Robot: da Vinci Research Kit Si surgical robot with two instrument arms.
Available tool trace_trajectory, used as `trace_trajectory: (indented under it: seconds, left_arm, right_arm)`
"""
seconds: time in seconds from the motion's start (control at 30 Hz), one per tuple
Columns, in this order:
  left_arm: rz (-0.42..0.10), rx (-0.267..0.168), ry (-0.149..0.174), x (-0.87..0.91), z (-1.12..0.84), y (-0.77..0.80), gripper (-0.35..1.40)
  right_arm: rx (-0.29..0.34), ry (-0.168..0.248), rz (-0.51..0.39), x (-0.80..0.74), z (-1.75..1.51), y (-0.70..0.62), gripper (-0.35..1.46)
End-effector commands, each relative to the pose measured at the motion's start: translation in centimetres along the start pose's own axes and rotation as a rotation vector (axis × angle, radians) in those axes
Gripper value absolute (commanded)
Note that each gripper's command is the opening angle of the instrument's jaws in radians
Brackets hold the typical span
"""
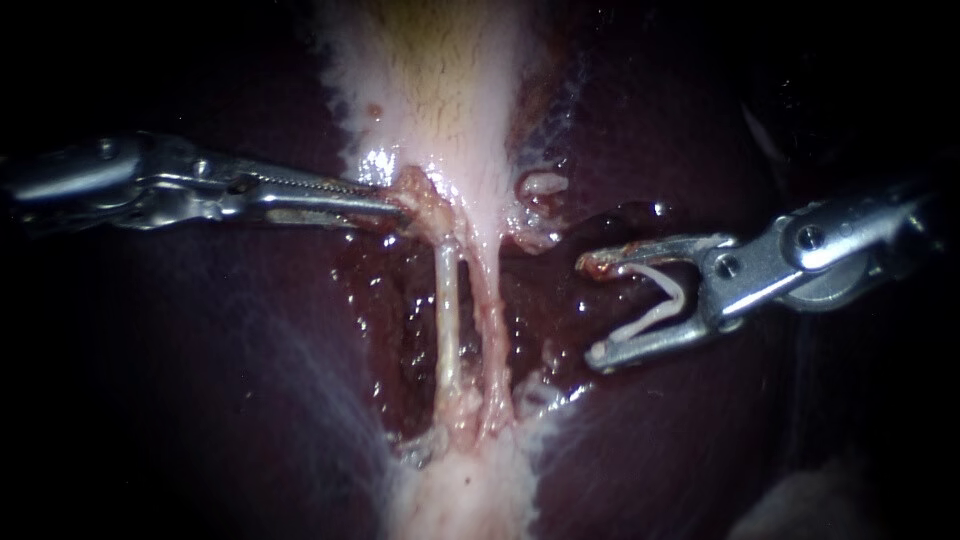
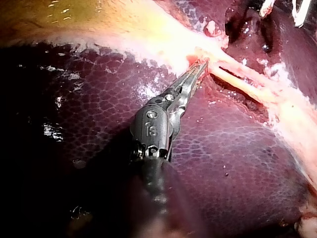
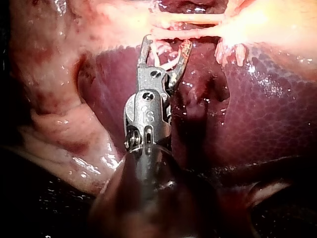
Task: Clipping first clip left tube
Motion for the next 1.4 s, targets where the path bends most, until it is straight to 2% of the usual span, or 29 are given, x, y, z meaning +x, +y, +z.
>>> trace_trajectory:
  seconds: [0.03, 0.13, 0.23, 0.33, 0.5, 0.67, 1.07, 1.4]
  left_arm:
    - [0.000, -0.001, 0.000, 0.00, -0.01, 0.01, -0.35]
    - [0.000, -0.004, 0.000, 0.01, -0.06, 0.02, -0.35]
    - [-0.003, -0.011, 0.000, 0.07, -0.20, 0.07, -0.35]
    - [-0.009, -0.018, -0.004, 0.18, -0.40, 0.13, -0.35]
    - [-0.023, -0.003, 0.021, 0.44, -0.77, 0.21, -0.35]
    - [-0.020, 0.007, 0.032, 0.55, -0.97, 0.20, -0.35]
    - [-0.021, 0.013, 0.035, 0.55, -1.02, 0.21, -0.35]
    - [-0.016, 0.016, 0.035, 0.58, -1.02, 0.26, -0.35]
  right_arm:
    - [-0.001, 0.000, 0.000, 0.00, 0.00, 0.00, 0.50]
    - [-0.001, 0.000, 0.000, 0.00, 0.00, 0.00, 0.50]
    - [-0.001, 0.000, 0.001, 0.00, 0.00, -0.01, 0.50]
    - [-0.001, 0.000, 0.001, 0.00, 0.00, -0.01, 0.50]
    - [-0.002, 0.000, 0.001, 0.00, 0.00, -0.01, 0.50]
    - [-0.002, 0.000, 0.001, 0.00, 0.00, -0.01, 0.50]
    - [-0.008, -0.001, 0.003, 0.05, 0.09, -0.01, 0.50]
    - [-0.029, -0.002, 0.098, 0.24, 0.45, -0.05, 0.50]
